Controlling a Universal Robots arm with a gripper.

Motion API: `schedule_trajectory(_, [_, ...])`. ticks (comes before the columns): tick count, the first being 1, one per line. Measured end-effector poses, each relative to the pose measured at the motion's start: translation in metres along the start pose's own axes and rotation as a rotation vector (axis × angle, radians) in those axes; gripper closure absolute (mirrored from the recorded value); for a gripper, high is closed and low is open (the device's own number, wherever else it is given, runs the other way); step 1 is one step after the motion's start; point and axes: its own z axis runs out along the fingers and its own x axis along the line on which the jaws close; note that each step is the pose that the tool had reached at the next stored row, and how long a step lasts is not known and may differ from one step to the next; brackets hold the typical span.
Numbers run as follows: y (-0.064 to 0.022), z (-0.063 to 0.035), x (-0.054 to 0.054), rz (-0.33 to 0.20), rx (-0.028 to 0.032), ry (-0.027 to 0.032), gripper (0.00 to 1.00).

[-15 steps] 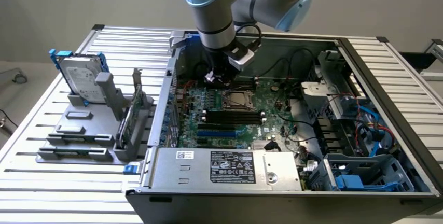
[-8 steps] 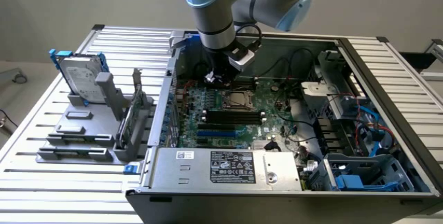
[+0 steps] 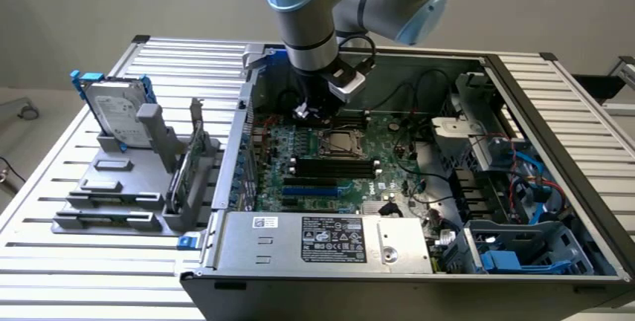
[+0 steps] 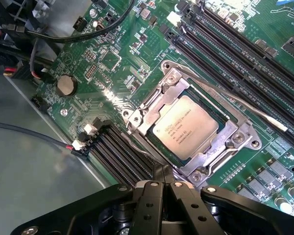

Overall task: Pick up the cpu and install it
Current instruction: 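Install the first cpu locking lever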

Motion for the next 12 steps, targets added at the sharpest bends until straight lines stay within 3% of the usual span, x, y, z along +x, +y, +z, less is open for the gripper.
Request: schedule_trajectory(12, [0.0016, 0.0014, 0.0025, 0.000, 0.0004, 0.0003, 0.89])
